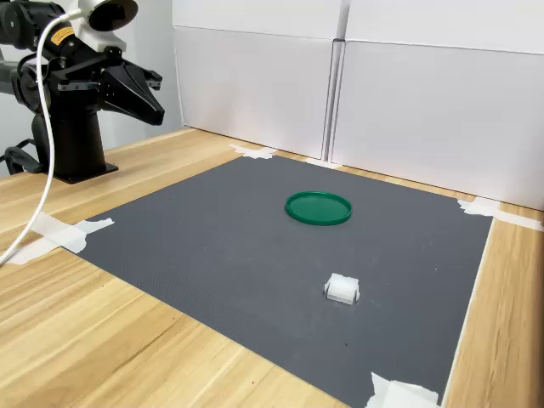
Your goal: Grasp a white terminal and put it in the green lid.
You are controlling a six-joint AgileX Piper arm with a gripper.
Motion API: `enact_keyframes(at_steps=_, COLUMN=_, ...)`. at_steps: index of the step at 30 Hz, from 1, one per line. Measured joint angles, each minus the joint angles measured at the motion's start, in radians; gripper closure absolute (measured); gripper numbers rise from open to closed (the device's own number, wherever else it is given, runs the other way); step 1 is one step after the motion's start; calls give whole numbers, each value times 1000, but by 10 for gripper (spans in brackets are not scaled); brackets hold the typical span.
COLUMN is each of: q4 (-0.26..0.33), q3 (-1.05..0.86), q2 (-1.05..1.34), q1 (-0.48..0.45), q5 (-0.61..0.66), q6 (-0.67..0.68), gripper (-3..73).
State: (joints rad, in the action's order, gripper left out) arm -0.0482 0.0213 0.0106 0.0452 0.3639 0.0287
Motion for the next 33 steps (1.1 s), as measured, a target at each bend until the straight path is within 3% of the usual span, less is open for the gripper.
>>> enact_keyframes(at_steps=15, q4=0, q3=5, q2=-22, q1=0, q5=12, q6=0, gripper=716)
enact_keyframes(at_steps=33, q4=-3, q3=375, q2=-587, q1=0, q5=90, q6=1, gripper=716)
